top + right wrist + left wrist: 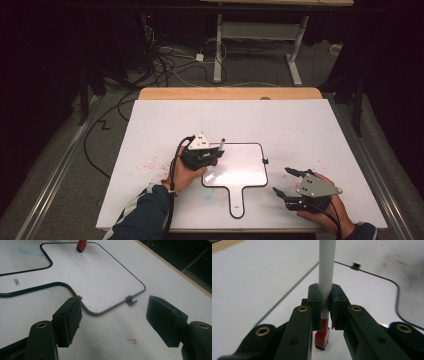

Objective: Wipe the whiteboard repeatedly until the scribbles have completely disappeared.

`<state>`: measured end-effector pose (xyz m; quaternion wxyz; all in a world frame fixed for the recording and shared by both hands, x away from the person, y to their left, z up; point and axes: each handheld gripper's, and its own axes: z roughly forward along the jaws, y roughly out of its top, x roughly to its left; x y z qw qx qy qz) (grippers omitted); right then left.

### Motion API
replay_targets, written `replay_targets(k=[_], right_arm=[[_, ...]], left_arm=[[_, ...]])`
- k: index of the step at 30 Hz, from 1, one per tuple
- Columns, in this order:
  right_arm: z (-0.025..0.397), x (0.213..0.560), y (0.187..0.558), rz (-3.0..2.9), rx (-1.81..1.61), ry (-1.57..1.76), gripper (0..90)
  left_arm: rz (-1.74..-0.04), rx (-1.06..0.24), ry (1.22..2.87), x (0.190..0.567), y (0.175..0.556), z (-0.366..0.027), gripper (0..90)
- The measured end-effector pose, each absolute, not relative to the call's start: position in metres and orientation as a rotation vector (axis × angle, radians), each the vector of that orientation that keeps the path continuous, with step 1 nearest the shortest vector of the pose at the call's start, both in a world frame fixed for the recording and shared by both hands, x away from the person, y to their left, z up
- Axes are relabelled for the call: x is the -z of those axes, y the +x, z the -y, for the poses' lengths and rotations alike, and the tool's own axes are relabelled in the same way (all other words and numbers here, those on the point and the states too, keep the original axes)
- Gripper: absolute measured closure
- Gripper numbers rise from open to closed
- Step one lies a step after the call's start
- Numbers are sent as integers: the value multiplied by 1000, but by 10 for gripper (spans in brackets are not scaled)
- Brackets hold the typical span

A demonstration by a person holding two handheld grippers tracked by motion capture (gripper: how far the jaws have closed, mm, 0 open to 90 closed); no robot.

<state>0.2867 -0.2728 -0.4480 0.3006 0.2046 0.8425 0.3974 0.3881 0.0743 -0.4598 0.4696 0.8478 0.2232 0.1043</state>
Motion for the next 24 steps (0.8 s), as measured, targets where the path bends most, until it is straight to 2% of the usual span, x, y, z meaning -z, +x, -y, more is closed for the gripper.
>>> replay_targets(k=[5, 16, 18, 24], right_arm=[[272, 448, 287, -2239, -1057, 537, 295], [270, 451, 289, -2254, -1051, 525, 294], [270, 451, 289, -2255, -1050, 537, 295], [272, 451, 288, -2252, -1053, 539, 295]], left_arm=[[-531, -256, 2089, 462, 382, -76, 788], [-584, -294, 2006, 462, 433, -72, 788], [-674, -292, 1998, 464, 439, -74, 788], [-744, -305, 1961, 465, 455, -77, 788]])
